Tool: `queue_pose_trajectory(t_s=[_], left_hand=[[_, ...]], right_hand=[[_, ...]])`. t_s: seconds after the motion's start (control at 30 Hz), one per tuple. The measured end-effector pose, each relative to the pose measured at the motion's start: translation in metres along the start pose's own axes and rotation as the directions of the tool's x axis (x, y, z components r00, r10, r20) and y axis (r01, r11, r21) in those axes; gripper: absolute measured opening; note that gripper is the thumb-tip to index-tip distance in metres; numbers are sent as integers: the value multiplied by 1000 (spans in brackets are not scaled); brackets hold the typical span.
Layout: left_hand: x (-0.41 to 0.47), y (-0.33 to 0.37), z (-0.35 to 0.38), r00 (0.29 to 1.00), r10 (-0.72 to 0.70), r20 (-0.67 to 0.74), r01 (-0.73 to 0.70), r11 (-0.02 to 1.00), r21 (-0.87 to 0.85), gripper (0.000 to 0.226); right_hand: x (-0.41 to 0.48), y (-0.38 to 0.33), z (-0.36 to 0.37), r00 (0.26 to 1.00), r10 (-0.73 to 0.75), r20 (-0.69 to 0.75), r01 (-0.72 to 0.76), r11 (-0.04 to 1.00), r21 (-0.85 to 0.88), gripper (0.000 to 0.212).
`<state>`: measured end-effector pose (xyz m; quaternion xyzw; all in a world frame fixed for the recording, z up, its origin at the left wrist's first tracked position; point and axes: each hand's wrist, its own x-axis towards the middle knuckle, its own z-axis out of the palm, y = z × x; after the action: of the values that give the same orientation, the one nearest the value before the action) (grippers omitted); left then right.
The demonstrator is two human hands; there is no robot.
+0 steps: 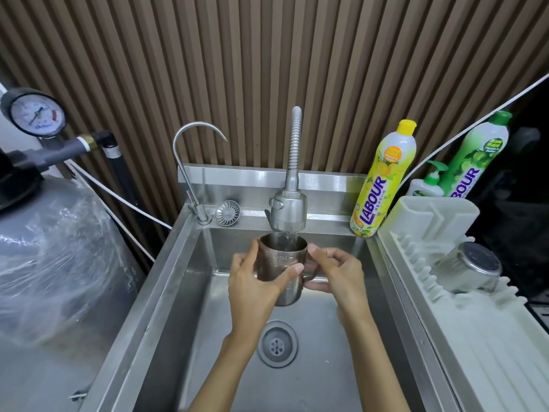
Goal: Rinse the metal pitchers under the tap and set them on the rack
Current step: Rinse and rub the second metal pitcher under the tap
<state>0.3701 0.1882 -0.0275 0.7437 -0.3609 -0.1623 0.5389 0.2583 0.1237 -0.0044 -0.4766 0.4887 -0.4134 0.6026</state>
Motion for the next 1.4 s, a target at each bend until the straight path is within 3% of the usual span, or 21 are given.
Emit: queue_pose_trajectory(t_s=[0.13, 0.2, 0.27, 0.33, 0.43, 0.5, 0.63, 0.7, 0.8, 0.87, 0.93, 1.07, 1.13, 1.23, 1.4], left_hand=[[0, -5, 9, 978, -44, 205, 70, 990, -124, 58], [7, -5, 12, 958, -58, 282, 138, 952, -273, 53], [15, -2, 14, 954, -38, 296, 163, 898, -410, 57], [23, -1, 16, 970, 17, 242, 95, 891, -444, 73], [21, 3, 13, 988, 102, 112, -61, 946, -318, 91], [17, 7, 7, 989, 141, 45, -130, 972, -196, 90], [15, 12, -6, 997, 83, -8, -83, 996, 37, 104], [12, 13, -9, 999, 25, 23, -26, 999, 36, 90], [10, 6, -6, 985, -35, 167, 56, 991, -124, 44], [12, -2, -1, 964, -48, 260, 116, 961, -252, 45], [12, -6, 6, 956, -26, 292, 134, 924, -359, 49], [14, -3, 12, 975, 60, 213, 57, 862, -503, 67], [19, -6, 10, 987, 113, 114, -48, 887, -460, 79], [19, -1, 2, 977, 204, 55, -181, 942, -282, 78], [8, 5, -4, 986, 164, -39, -168, 978, -123, 72]], right_hand=[[2, -10, -9, 980, -160, -119, 122, 954, -274, 22], [3, -11, -10, 967, -233, -100, 199, 942, -270, 22], [3, -6, -6, 970, -241, -31, 235, 963, -134, 16], [4, 0, -1, 976, -215, 21, 214, 977, 12, 11], [7, 11, 4, 987, -119, 105, 81, 948, 308, 14], [7, 16, 5, 987, -61, 145, 1, 923, 385, 13], [3, 9, 2, 993, -10, 122, -13, 983, 185, 11], [1, 0, -1, 997, -8, 79, 3, 998, 66, 12], [0, -10, -5, 994, -95, -53, 84, 981, -176, 13], [-1, -13, -6, 969, -223, -107, 172, 918, -357, 18], [-5, -15, -4, 946, -306, -105, 241, 884, -400, 21], [-2, -8, -6, 965, -262, -8, 261, 962, -80, 18], [3, 0, -5, 980, -186, 73, 180, 980, 80, 15], [6, 9, 1, 984, -71, 161, 17, 949, 316, 16], [1, 10, 5, 990, 7, 140, -32, 984, 177, 16]])
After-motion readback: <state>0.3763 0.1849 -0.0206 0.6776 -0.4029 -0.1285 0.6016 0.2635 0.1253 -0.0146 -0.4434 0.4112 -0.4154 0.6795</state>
